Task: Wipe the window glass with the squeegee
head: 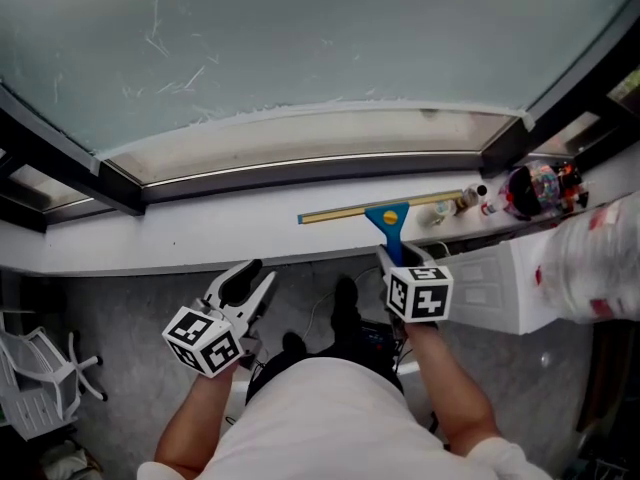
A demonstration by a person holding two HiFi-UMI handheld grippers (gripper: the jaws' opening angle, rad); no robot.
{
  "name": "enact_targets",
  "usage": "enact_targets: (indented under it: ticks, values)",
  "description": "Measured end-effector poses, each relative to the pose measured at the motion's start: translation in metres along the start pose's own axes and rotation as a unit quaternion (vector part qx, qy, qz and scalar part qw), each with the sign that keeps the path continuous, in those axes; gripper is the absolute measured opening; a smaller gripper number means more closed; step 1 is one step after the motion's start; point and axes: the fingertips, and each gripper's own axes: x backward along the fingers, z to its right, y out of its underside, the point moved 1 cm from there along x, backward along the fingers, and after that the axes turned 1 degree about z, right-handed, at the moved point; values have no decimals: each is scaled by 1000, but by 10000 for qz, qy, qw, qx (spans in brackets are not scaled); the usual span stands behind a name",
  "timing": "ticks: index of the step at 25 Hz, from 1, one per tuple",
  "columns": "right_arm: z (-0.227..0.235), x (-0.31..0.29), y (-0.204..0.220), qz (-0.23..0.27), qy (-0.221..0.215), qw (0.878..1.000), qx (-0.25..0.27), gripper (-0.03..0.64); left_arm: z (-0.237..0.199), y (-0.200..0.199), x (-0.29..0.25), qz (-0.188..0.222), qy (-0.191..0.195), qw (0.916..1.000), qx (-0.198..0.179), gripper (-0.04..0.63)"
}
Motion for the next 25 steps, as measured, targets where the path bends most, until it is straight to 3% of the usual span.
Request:
enact_targets:
  ticks: [12,25]
  values:
    - [-54,83,55,365,92,9991,-199,146,32,28,89,80,362,9991,-204,166]
    - [-77,130,73,325,-466,9981,238,146,90,38,142,496,-71,9985,-229,166]
